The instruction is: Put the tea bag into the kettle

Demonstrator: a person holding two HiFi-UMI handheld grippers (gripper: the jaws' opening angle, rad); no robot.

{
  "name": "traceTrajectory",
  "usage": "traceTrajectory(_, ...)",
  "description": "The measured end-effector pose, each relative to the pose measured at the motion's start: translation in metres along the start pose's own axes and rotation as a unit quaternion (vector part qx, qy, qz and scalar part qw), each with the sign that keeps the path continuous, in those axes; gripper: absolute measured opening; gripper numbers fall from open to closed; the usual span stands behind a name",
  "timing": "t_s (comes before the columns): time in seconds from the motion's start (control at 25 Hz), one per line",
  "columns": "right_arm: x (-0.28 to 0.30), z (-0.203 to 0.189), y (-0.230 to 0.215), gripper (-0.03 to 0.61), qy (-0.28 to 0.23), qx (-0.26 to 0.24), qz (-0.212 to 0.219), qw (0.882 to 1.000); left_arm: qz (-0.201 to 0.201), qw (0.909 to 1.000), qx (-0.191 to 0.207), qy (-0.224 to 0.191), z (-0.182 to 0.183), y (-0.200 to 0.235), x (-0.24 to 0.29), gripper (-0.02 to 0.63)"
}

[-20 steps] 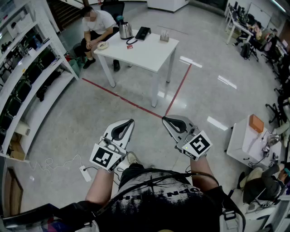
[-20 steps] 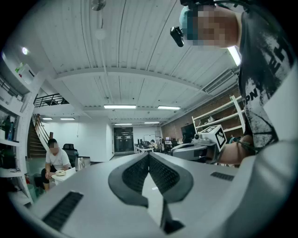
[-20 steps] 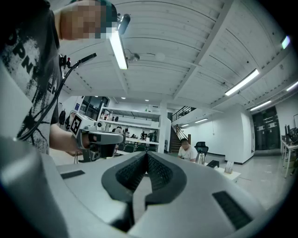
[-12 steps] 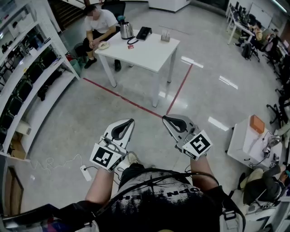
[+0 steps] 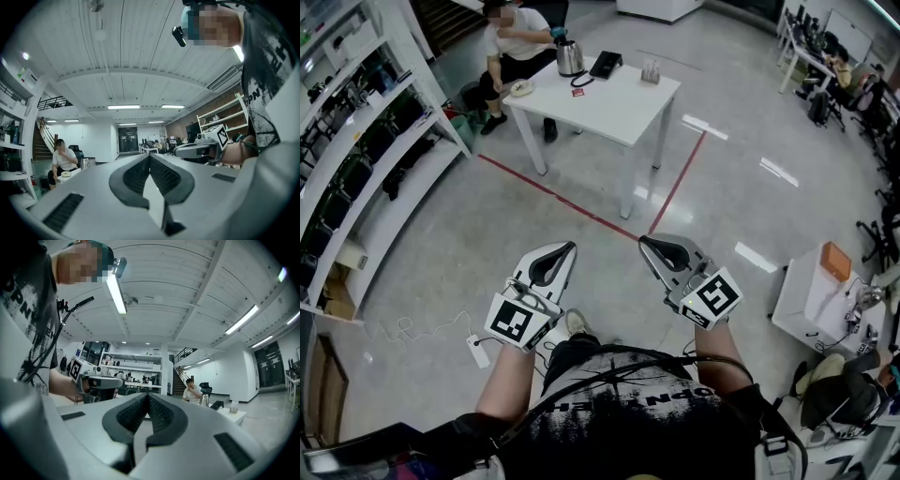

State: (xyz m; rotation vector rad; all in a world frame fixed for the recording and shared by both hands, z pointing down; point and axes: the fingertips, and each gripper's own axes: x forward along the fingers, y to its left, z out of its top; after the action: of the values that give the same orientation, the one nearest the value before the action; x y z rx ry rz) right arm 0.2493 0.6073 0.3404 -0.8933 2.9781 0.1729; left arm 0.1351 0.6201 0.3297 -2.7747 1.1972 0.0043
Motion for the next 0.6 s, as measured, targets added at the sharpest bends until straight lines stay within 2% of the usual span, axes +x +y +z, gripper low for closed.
traceTrajectory(0.32, 0.010, -0.006, -0.004, 0.011, -0.001, -0.004, 0.003, 1.000, -0.001, 1.0000, 0.001, 0.003, -0.006, 0.008, 0.005, 0.011)
traceTrajectory(0.6, 0.039, -0.010, -0.025, 0.009, -0.004, -0.005, 0.009, 1.000, 0.001, 1.0000, -0.003, -0.001, -0.010, 0.035, 0.020, 0.011)
